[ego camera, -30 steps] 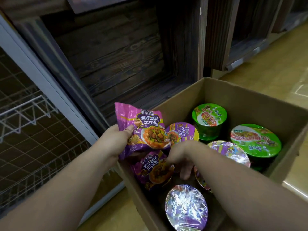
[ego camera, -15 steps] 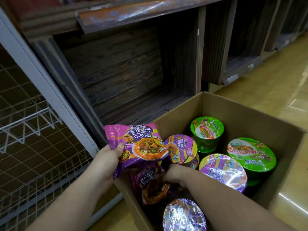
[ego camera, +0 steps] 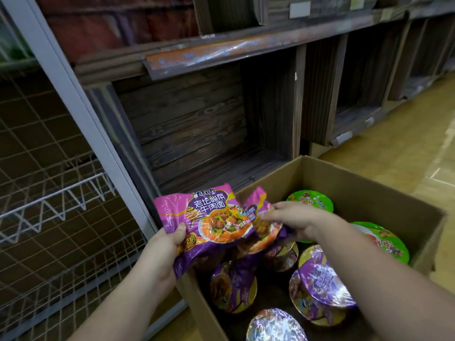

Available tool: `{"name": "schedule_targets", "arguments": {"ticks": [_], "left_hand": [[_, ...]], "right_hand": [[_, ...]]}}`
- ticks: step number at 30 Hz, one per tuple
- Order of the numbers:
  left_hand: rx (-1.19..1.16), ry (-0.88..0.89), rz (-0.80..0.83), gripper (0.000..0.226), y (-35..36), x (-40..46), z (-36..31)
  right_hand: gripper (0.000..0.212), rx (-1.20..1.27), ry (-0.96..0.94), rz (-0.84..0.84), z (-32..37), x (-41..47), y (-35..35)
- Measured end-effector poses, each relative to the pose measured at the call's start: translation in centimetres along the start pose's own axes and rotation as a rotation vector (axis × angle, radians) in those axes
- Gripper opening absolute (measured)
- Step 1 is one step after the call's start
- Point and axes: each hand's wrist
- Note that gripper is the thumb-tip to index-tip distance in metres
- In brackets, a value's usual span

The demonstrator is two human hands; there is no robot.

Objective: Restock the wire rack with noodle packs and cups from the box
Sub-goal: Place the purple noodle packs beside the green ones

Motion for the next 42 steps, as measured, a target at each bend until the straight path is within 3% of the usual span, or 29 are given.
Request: {"name": "schedule_targets", "arguments": {"ticks": [4,10,15,27,31,37,42], "left_hand": [[-0.033,0.019,0.046,0.009,0.1,-1.2,-1.1],[-0.067,0.084,0.102,0.013,-0.3,-2.3,-3.1],[-0.041,0.183,0.146,0.013,-0.5,-3.6,-5.4],[-0.016,0.378,0.275,0.024,-2.6,-7.7,-10.7],[-0.010,0.443,0.230,0.028,-4.5,-9.2,-13.6],[0.152,0.466,0.245,0.058,-8.9,-12.1,-17.4],[0.052,0.572,0.133,0.041,-13.3,-13.5,-20.7]], "right_hand": [[0.034,0.191,-0.173,-0.077,2.1,-2.7,-2.7],[0.017,0.570,-0.423,-0.316,5.1,-5.3,-3.7],[0.022,0.760,-0.489,-0.282,6.4,-6.5,-2.4],[0.033,0.550,-0.584,0.026,12.5,-8.1,8.5],[0.041,0.491,-0.683,0.109,15.3,-8.3,12.1],[0.027,0.353,-0.826,0.153,19.2,-8.9,17.6],[0.044,0.235,-0.937,0.245,23.0,-9.7,22.7]]}}
Point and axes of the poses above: each hand's wrist, its own x-axis towards the middle knuckle, its own y-axis out of the palm, z = x × y, and after that the axes turned 9 degrees about z, right-handed
